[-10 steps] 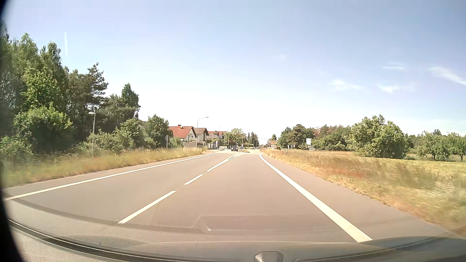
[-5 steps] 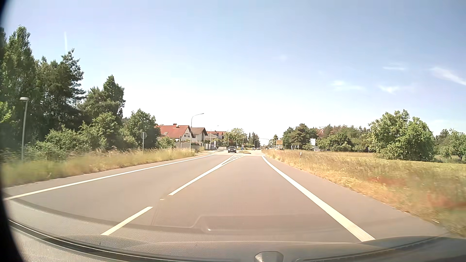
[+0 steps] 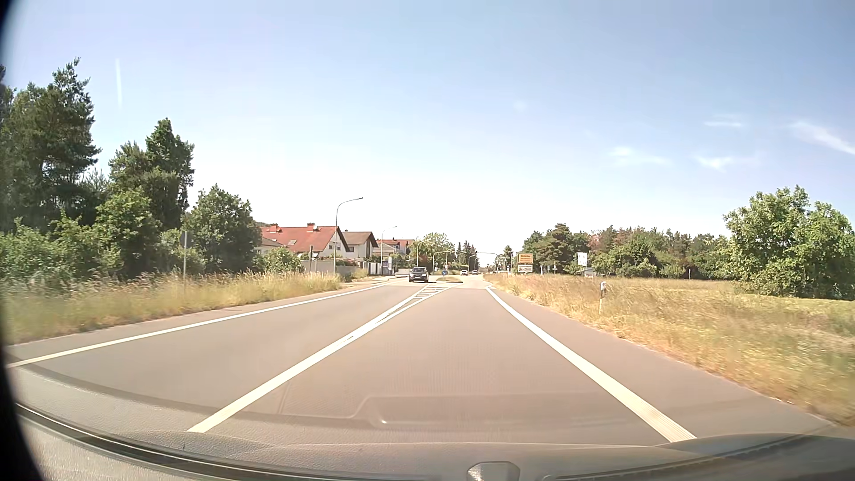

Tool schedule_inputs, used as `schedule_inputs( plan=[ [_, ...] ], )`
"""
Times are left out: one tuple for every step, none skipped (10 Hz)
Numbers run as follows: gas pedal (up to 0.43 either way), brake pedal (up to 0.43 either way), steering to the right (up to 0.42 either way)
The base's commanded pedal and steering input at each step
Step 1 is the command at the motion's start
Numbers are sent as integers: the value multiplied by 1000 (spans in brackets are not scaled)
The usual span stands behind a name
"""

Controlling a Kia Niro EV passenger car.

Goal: Follow the waypoints while adhering to traffic rules and regulations

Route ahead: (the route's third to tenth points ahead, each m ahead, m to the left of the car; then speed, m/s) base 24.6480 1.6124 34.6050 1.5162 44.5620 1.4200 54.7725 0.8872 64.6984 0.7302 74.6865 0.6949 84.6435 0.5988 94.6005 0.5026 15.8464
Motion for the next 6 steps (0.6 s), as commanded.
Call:
schedule_inputs(
  plan=[
    [0, 232, 3],
    [0, 232, 3],
    [0, 232, 3],
    [0, 232, 3],
    [0, 238, 3],
    [0, 238, 5]
  ],
)
